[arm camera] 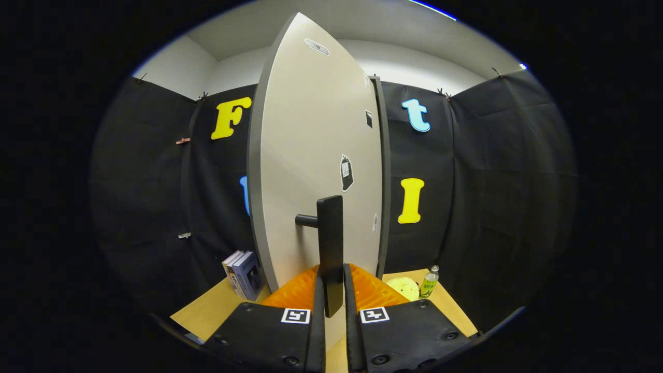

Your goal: Open the shoe cabinet door, grab the shoes and put them into the shoe cabinet, then close the shoe cabinet door.

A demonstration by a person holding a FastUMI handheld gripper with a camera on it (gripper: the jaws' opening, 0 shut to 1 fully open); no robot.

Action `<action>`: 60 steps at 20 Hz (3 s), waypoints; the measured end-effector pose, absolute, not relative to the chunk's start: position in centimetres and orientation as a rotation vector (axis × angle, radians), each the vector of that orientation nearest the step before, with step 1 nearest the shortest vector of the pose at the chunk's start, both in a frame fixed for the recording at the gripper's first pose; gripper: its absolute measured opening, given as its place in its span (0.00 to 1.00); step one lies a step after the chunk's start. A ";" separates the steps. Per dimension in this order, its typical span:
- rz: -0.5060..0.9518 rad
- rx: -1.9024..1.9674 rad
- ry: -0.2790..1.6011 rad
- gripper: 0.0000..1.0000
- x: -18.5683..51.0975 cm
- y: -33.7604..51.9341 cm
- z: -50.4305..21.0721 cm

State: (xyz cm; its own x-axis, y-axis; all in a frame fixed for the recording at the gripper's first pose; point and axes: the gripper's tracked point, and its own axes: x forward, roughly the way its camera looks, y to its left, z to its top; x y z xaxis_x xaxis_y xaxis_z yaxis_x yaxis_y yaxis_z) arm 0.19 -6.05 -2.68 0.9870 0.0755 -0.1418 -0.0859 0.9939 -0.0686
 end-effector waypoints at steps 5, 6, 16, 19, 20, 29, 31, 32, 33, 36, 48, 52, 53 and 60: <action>-0.010 -0.059 0.143 0.20 -0.6 -9.6 -2.3; -0.036 -0.054 0.140 0.20 -0.9 -10.5 -2.0; -0.159 -0.113 -0.066 0.17 -7.4 -14.4 4.2; -0.096 -0.091 -0.004 0.17 -7.9 -13.1 1.9; -0.073 -0.083 0.027 0.17 -7.6 -12.4 0.9; 0.112 -0.060 0.342 0.17 -5.7 -4.2 -11.2; 0.126 -0.067 0.405 0.17 -5.1 -2.7 -14.4; 0.131 -0.070 0.442 0.17 -4.9 -2.0 -16.1; 0.133 -0.072 0.480 0.17 -4.7 -1.3 -17.7; 0.125 -0.070 0.584 0.17 -4.2 0.4 -22.6; -0.004 -0.006 0.975 0.18 -4.0 2.7 -43.5; -0.014 0.005 1.023 0.17 -3.6 3.1 -47.7; -0.015 0.004 1.028 0.17 -3.3 3.2 -48.3; -0.041 -0.027 1.036 0.16 -2.5 2.9 -50.9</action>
State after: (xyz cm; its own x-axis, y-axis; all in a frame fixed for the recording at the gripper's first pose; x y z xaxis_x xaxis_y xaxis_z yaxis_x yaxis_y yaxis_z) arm -2.48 2.95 -50.89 0.5088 -0.0470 -0.8596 0.0217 0.9989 -0.0418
